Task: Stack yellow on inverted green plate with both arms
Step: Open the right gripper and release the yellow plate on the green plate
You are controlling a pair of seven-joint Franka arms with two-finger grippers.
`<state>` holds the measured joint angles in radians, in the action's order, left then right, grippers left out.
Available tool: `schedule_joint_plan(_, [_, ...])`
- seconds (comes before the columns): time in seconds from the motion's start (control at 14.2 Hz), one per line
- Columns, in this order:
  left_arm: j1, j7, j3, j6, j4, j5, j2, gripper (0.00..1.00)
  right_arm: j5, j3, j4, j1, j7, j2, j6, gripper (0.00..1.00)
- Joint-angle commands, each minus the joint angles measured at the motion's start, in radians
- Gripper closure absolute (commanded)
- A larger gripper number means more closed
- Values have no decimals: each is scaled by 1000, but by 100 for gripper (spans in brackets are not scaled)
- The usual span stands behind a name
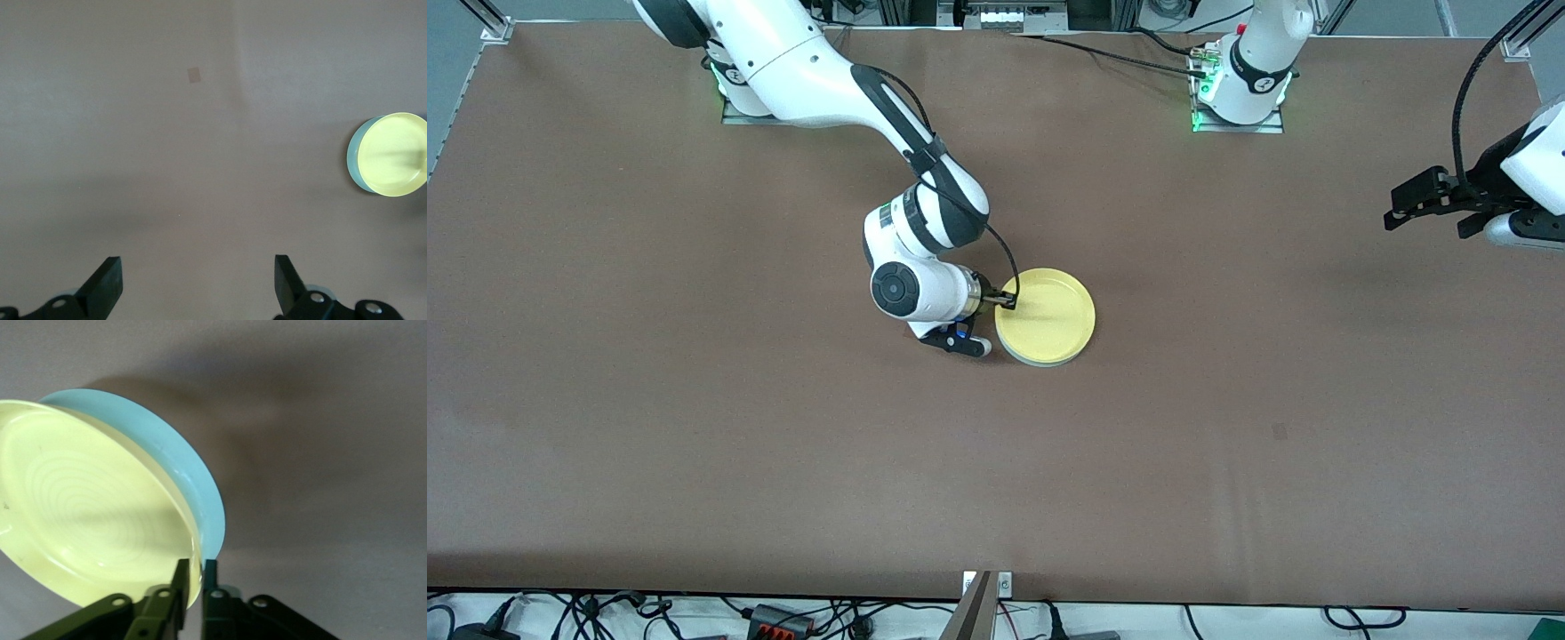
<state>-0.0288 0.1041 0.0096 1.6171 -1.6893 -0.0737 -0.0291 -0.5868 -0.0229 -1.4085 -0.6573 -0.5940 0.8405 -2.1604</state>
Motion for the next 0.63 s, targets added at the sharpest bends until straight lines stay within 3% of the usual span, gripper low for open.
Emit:
schedule_joint_plan(0.0, [4, -9, 0, -26, 42, 26, 18, 0, -34, 1, 26, 2, -15, -20, 22, 0])
schedule_joint_plan(0.14, [0, -7, 1, -25, 42, 26, 20, 0, -25, 12, 48, 8, -17, -30, 30, 0])
schedule_joint_plan(0.28, [0, -9, 1, -25, 49, 26, 26, 0, 13, 36, 72, 44, -17, -72, 129, 0])
schedule_joint_plan(0.56, [0, -9, 1, -23, 54, 26, 32, 0, 204, 153, 106, 73, 12, -181, 292, 0])
